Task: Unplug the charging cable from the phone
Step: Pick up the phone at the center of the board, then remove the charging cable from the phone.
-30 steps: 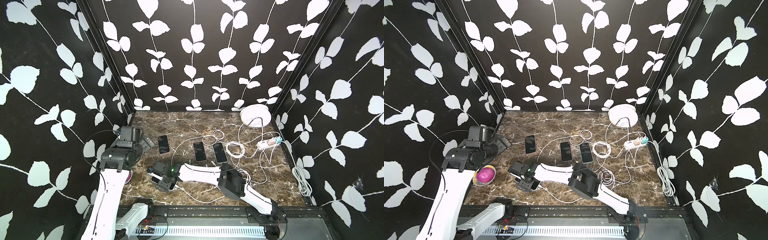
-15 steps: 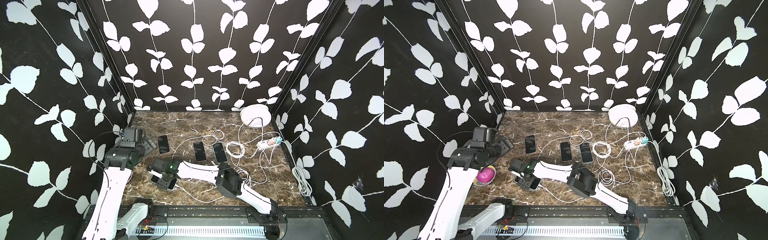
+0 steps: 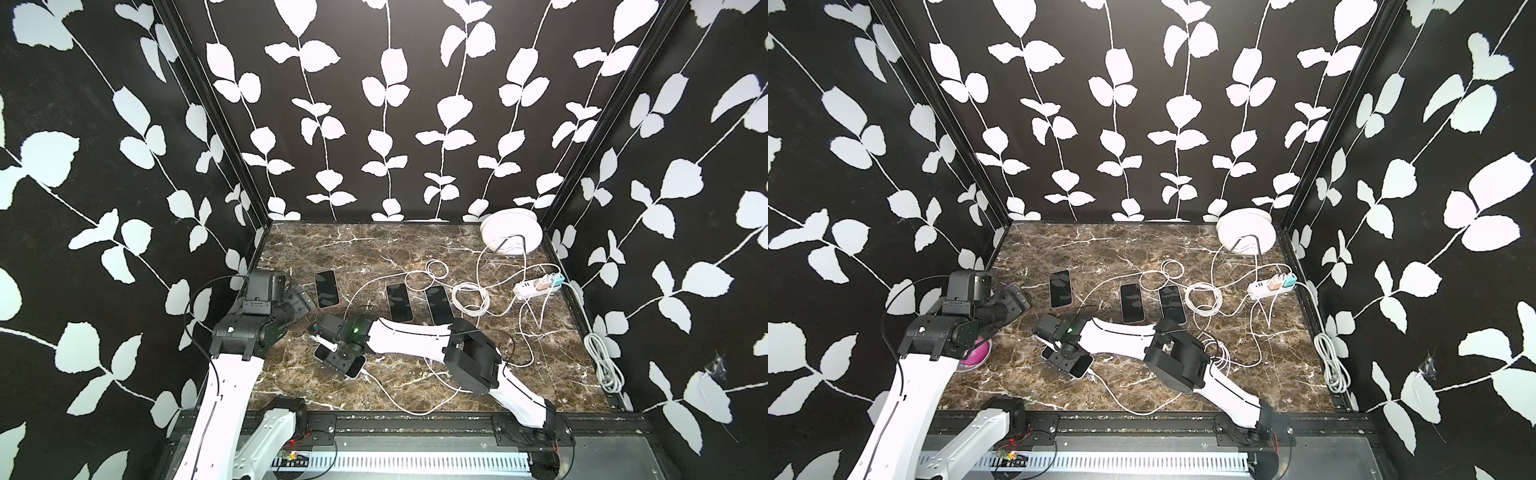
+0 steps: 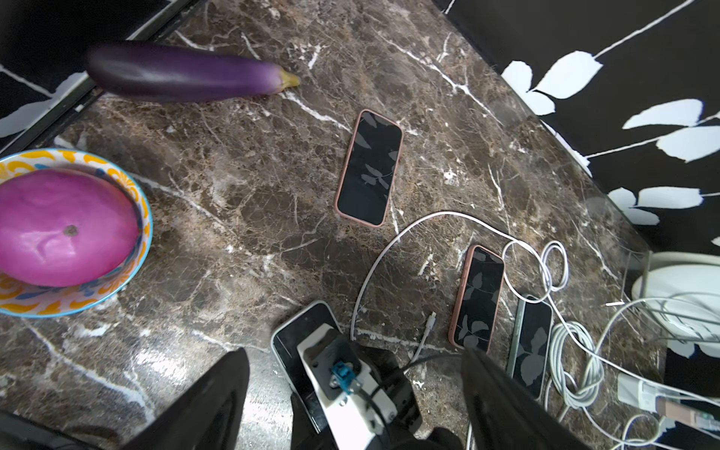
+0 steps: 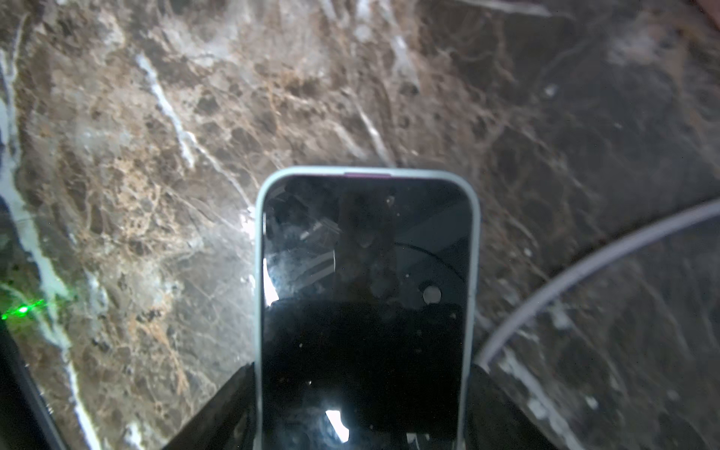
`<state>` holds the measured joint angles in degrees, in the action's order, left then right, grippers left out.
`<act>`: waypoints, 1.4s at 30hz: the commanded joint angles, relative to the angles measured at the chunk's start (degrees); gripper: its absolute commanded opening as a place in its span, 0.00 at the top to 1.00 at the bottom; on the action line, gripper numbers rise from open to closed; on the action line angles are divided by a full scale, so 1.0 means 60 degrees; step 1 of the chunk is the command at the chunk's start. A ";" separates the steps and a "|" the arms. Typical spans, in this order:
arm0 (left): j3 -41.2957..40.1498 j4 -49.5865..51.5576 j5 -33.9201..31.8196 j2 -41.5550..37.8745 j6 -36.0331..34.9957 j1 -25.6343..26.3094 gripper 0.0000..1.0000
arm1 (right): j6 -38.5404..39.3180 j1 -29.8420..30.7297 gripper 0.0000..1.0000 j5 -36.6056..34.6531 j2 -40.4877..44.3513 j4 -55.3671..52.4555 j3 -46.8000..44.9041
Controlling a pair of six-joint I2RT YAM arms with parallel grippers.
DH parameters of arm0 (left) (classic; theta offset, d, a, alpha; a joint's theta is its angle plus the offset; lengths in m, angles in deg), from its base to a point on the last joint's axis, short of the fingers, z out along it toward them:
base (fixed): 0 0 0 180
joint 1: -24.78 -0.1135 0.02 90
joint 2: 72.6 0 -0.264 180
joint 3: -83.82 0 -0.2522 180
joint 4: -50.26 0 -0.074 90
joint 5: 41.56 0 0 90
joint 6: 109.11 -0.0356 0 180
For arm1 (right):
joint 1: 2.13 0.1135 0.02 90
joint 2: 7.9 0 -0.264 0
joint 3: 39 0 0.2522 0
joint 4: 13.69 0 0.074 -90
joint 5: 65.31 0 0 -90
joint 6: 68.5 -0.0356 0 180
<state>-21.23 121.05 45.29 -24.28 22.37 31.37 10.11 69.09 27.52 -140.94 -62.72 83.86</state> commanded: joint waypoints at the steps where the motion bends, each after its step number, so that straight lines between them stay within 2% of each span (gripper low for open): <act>1: -0.0316 -0.0433 0.0388 -0.0252 -0.0375 -0.0027 0.14 | -0.0483 -0.0019 0.85 -0.0492 0.1340 0.1163 -0.0650; 3: -0.0573 -0.0659 0.0554 -0.0473 -0.0470 -0.0003 0.14 | -0.0745 -0.0065 0.95 -0.0678 0.1981 0.1695 -0.1254; 5: -0.0976 -0.0989 0.0780 -0.0749 -0.0594 -0.0001 0.15 | -0.1012 -0.0150 1.00 -0.0908 0.2646 0.2303 -0.1874; 7: -0.1513 -0.1506 0.1210 -0.1205 -0.0612 0.0051 0.15 | -0.1328 -0.0317 1.00 -0.1177 0.3181 0.2836 -0.2441; 12: -0.3403 -0.3176 0.2589 -0.2818 0.0021 0.0379 0.16 | -0.2268 -0.0866 1.00 -0.2774 0.4502 0.3977 -0.3984; 14: -0.3910 -0.3448 0.2402 -0.3283 0.0141 0.1061 0.16 | -0.2573 -0.0953 1.00 -0.3458 0.4758 0.4098 -0.4135; 17: -0.4322 -0.3641 0.1537 -0.3877 0.0313 0.2595 0.16 | -0.3014 -0.1017 1.00 -0.4230 0.5052 0.4312 -0.4357; 21: -0.5181 -0.4443 0.0655 -0.4187 0.0952 0.4564 0.22 | -0.3704 -0.1212 1.00 -0.5001 0.5467 0.4633 -0.4788; 25: -0.6091 -0.5949 -0.0359 -0.3792 0.1229 0.6777 0.20 | -0.4450 -0.1498 1.00 -0.5129 0.5731 0.4763 -0.5103; 28: -0.6433 -0.7611 -0.0460 -0.2569 0.1134 0.7844 0.17 | -0.4804 -0.1601 1.00 -0.5015 0.5905 0.4898 -0.5221; 33: -0.6406 -0.9312 -0.0159 -0.0957 0.0870 0.8100 0.16 | -0.5330 -0.1602 1.00 -0.4898 0.6449 0.5272 -0.5585; 42: -0.6896 -1.0594 -0.0147 -0.0165 0.1121 0.8130 0.16 | -0.5923 -0.1606 1.00 -0.4728 0.6954 0.5757 -0.6343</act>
<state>-60.99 62.35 45.15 -25.96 28.75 79.89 -23.18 59.32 -0.18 -101.68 -33.41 46.49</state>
